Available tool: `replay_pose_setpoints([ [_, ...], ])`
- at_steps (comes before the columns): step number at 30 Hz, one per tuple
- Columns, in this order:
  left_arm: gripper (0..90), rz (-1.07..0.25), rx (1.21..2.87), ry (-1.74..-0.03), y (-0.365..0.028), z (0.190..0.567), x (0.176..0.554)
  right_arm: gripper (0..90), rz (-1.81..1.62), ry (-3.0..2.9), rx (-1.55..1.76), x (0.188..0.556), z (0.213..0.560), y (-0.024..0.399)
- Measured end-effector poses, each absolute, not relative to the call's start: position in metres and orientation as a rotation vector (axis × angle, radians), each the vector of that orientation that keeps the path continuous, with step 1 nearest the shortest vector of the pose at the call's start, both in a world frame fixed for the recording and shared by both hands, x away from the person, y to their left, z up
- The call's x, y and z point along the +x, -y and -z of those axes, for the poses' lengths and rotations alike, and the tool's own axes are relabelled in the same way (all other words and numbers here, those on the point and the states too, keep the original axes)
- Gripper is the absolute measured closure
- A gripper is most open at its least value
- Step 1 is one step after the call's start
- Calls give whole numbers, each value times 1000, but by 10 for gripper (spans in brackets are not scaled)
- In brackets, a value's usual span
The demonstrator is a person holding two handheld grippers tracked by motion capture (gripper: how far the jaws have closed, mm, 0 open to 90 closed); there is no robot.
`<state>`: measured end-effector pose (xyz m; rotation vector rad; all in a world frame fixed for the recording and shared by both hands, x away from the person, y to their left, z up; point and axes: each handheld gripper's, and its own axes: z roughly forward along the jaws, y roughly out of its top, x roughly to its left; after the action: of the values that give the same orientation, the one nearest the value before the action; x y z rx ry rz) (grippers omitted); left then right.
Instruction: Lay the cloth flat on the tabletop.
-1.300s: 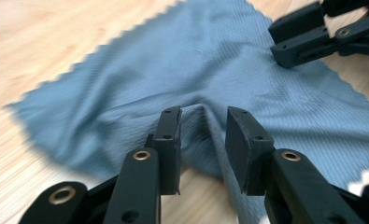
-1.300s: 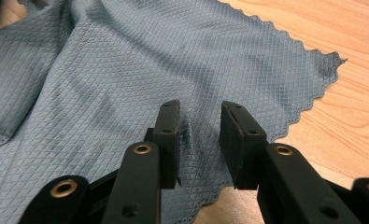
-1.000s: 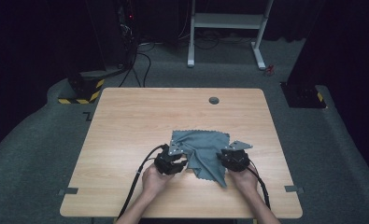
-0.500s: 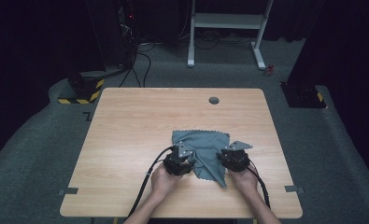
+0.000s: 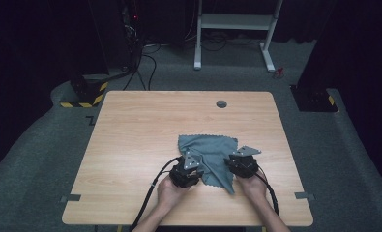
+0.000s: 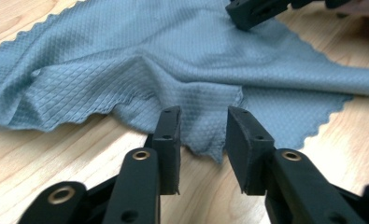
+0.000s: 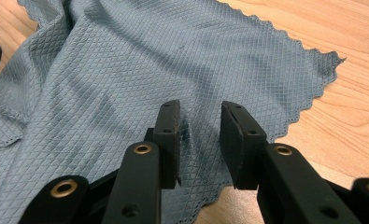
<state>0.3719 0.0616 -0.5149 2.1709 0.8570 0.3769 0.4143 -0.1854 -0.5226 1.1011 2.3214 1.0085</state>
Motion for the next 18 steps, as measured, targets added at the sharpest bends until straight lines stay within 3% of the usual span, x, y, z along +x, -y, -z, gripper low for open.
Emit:
replay_pose_setpoints([
  [7,886,-337,2203,-824,-62,518,375,686,-1006,-2320,1099,414,523,185],
  [18,899,-326,2161,-826,-89,504,363,686,-1008,-2321,1100,414,523,185],
])
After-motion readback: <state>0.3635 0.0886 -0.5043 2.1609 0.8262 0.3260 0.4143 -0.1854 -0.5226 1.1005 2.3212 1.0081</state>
